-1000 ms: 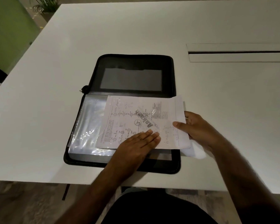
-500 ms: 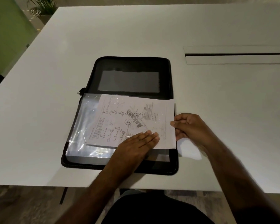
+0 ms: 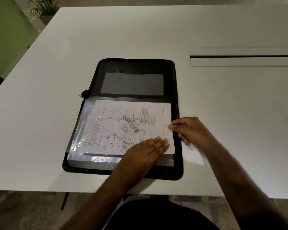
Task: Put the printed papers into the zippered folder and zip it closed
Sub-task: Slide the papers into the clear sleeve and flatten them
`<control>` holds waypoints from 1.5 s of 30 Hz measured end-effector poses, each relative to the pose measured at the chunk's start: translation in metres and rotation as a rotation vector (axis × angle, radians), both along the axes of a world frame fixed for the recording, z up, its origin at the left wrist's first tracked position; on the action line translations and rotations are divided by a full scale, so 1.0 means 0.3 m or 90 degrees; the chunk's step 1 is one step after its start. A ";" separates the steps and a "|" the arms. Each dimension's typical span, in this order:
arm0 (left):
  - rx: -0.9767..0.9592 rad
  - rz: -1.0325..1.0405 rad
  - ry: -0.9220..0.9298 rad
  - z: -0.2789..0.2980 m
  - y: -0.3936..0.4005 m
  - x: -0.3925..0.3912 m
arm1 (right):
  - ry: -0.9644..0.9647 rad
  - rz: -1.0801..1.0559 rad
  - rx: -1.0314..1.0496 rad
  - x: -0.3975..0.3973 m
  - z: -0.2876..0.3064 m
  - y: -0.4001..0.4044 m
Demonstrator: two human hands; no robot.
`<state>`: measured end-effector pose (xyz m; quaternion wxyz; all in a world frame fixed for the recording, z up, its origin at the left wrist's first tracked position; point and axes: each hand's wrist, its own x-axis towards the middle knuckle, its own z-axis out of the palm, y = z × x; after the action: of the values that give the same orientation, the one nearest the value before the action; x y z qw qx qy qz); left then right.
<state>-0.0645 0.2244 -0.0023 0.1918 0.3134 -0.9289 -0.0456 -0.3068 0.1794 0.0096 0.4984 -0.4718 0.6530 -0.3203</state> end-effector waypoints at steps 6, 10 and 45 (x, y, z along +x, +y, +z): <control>-0.009 -0.007 0.007 0.002 0.000 0.002 | 0.011 0.072 0.019 0.009 0.025 -0.033; 0.003 -0.004 0.016 0.006 -0.005 0.002 | -0.012 0.112 0.031 0.023 0.030 -0.061; 0.246 0.330 -0.127 -0.051 -0.325 0.337 | 0.594 0.291 -0.207 0.417 -0.105 -0.072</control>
<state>0.0366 0.1269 -0.0177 0.0424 0.5725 -0.8068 -0.1396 -0.1816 0.1579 -0.0219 0.1332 -0.7650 0.6275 -0.0574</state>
